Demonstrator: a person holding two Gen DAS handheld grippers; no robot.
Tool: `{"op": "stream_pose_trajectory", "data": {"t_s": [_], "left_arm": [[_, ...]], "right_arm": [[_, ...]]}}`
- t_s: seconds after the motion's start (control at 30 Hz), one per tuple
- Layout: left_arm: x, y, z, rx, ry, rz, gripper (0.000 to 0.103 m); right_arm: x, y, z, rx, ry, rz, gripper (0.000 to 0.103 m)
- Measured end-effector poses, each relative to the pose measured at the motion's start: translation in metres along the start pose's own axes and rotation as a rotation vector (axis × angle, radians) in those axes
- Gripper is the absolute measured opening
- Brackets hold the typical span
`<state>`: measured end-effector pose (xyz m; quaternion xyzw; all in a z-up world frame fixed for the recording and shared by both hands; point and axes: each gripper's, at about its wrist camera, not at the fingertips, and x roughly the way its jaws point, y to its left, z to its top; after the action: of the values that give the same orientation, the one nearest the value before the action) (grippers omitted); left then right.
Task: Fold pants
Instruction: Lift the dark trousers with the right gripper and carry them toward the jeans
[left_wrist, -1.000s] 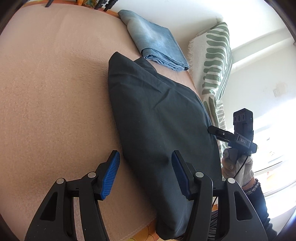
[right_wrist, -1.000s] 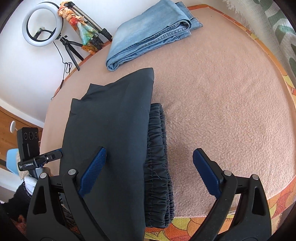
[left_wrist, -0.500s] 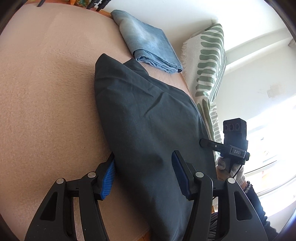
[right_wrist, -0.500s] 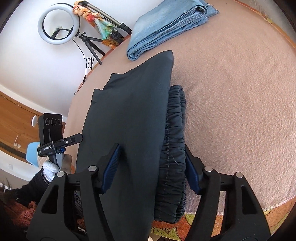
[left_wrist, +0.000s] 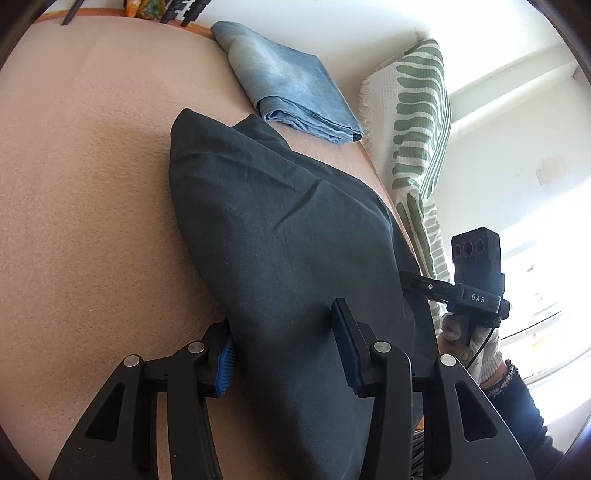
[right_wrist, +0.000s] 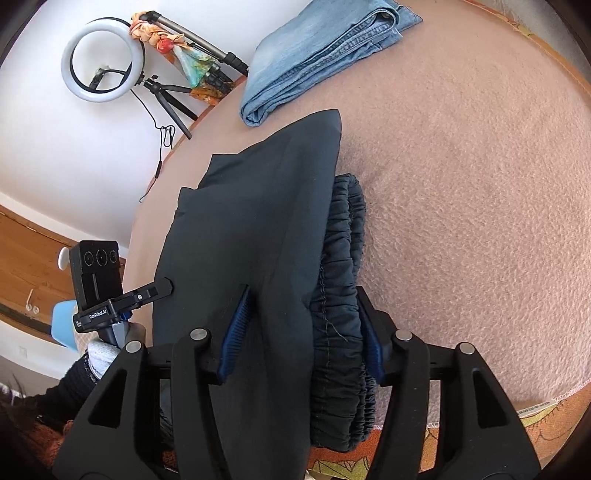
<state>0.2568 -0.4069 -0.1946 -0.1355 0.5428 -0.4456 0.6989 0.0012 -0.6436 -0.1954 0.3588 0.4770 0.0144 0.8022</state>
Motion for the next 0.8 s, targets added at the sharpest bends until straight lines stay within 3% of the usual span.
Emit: {"op": "stream_pose_trajectory", "data": {"t_s": [0.07,0.17,0.33,0.43,0.8], "left_arm": [[0.002,0.0,0.0,0.004,0.001,0.003,0.024],[-0.001,-0.002,0.001,0.039,-0.016,0.013,0.014],[-0.009,-0.024,-0.002,0.183,-0.046,0.063,0.01],[-0.016,-0.034,-0.006,0.258,-0.066,0.083,0.01],[-0.034,-0.04,-0.005,0.278,-0.1,0.06,0.008]], "right_arm": [[0.002,0.007,-0.002,0.0,-0.01,-0.06,0.036],[-0.007,0.025,-0.005,-0.022,-0.043,-0.103,0.022],[-0.009,0.07,-0.01,-0.143,-0.058,-0.248,0.021],[-0.012,0.085,-0.01,-0.173,-0.079,-0.274,0.02],[-0.026,0.128,-0.013,-0.248,-0.143,-0.327,0.02]]}}
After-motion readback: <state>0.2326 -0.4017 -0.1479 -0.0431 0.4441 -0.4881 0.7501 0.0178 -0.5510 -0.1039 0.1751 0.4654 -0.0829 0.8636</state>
